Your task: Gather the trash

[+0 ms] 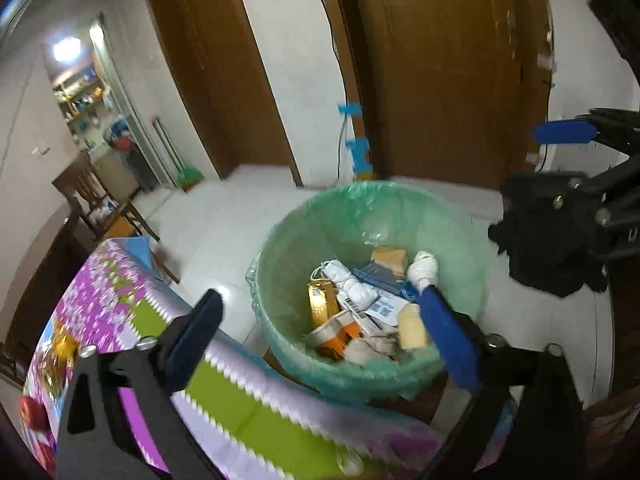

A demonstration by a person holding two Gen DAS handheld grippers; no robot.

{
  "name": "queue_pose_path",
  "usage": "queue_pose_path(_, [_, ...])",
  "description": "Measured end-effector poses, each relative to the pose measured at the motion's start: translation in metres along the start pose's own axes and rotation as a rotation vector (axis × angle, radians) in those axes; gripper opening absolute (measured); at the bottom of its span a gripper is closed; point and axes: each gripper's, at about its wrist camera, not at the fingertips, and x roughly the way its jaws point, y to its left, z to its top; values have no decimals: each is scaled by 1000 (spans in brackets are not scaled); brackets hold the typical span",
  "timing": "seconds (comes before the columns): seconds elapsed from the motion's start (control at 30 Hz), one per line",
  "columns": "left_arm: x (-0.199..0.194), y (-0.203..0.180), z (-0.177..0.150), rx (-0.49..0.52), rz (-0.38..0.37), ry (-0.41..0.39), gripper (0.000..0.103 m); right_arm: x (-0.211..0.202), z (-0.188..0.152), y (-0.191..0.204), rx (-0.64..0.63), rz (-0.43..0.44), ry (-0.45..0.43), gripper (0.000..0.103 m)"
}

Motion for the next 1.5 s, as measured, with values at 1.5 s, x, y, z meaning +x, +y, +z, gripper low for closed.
queue_pose_path(1.5, [-146, -25, -109, -260, 167, -290, 98, -186, -165, 77, 131, -418, -467, 99])
